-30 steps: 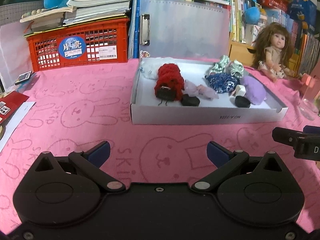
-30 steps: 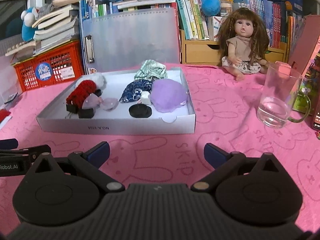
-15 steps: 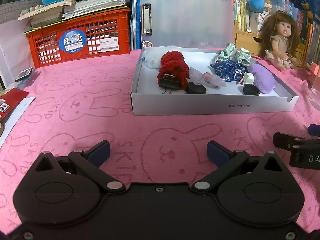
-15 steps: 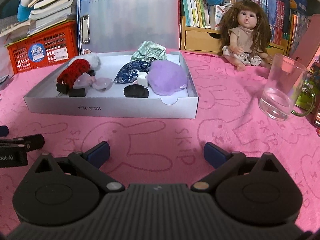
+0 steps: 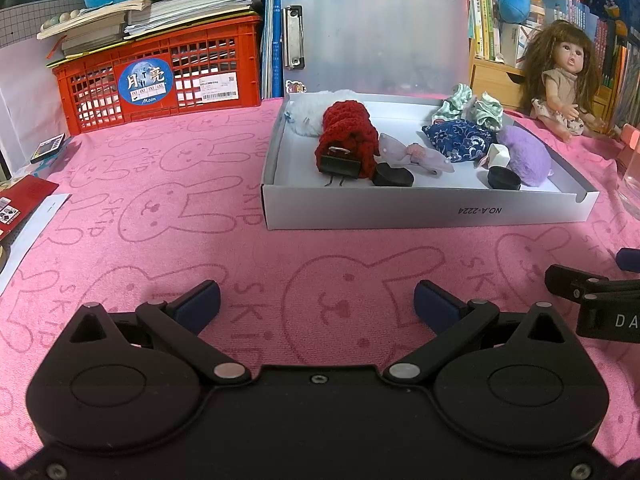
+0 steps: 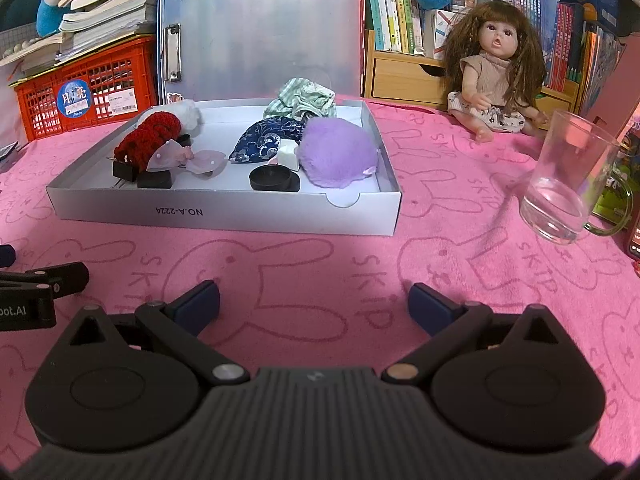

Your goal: Organize objects

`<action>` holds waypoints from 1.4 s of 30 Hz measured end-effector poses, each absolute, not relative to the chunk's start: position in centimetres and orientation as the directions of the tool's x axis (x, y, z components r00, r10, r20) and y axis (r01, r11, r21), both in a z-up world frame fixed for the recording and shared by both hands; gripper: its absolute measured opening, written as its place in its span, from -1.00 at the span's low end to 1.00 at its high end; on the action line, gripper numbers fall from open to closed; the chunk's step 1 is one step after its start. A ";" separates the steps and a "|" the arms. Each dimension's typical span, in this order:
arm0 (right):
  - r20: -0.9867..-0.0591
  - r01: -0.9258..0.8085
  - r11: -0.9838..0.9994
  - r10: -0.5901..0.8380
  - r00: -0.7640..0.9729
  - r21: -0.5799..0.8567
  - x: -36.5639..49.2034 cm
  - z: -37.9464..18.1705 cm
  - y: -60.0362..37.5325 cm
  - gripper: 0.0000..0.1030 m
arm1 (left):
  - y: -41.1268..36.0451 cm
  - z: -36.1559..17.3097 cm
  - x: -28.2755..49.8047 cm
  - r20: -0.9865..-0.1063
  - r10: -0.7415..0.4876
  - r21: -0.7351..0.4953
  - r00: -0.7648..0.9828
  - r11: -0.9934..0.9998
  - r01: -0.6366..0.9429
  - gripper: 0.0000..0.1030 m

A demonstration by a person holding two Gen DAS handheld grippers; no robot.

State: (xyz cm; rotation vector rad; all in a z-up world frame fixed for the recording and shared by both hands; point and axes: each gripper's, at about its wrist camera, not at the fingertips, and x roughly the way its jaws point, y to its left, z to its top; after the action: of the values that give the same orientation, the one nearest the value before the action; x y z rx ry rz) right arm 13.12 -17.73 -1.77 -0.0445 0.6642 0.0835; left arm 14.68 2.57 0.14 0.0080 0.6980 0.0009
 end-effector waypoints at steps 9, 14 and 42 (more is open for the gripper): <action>-0.617 -0.092 0.996 0.063 0.784 -0.014 13.1 -1.7 -17.7 1.00 | 2.5 0.2 14.7 -0.643 0.003 0.008 0.766 1.000 0.002 1.00; -0.618 -0.078 0.997 0.052 0.785 -0.015 13.1 -1.8 -17.5 1.00 | 2.5 0.2 14.7 -0.643 0.003 0.007 0.766 1.000 0.002 1.00; -0.619 -0.088 0.996 0.058 0.783 -0.018 13.1 -1.8 -16.6 1.00 | 2.5 0.2 14.7 -0.643 0.004 0.008 0.766 1.000 0.002 1.00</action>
State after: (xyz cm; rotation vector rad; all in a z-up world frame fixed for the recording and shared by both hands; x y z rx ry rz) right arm 13.10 -16.57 -1.76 -0.0467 0.6663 0.0784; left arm 14.72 2.53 0.16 0.0082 0.6983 0.0011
